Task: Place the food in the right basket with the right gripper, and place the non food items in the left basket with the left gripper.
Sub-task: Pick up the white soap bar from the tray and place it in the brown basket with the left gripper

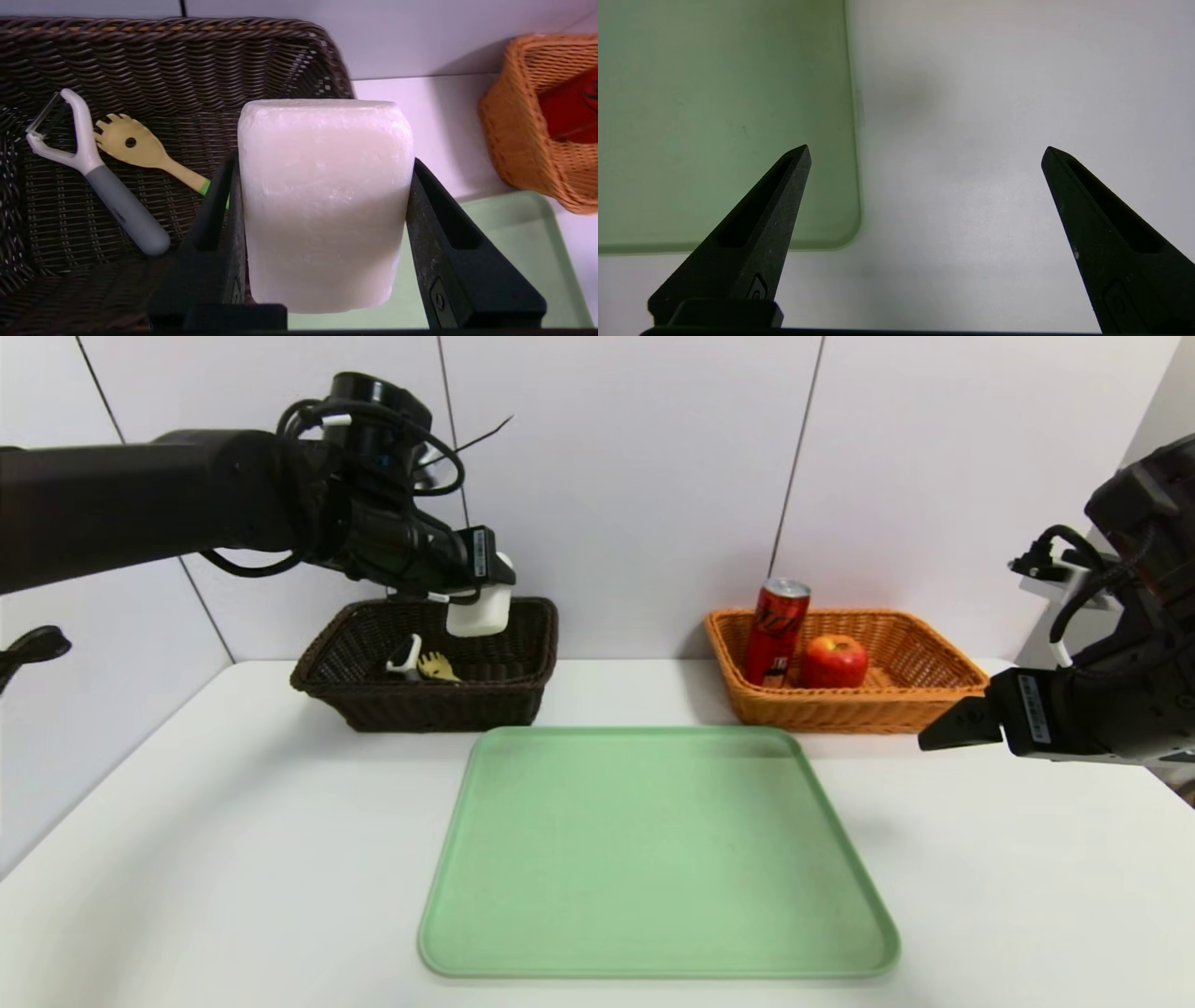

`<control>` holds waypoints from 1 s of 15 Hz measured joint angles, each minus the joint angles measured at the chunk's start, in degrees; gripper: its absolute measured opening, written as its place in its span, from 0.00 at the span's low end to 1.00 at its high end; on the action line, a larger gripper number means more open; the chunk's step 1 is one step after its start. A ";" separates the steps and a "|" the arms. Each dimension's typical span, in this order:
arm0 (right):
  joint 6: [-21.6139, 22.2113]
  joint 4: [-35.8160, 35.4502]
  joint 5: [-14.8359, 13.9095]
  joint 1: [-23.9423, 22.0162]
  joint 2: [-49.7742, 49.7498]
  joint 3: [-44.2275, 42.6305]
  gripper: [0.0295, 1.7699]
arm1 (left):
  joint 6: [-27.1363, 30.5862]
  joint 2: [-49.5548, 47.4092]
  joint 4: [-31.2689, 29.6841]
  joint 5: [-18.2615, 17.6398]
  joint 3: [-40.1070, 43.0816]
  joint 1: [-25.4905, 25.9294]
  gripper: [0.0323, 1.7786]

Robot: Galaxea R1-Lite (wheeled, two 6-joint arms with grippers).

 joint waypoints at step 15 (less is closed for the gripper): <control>0.33 -1.49 -0.05 0.94 -0.66 0.67 0.97 | 1.24 12.46 -7.31 -0.22 -0.04 4.85 0.53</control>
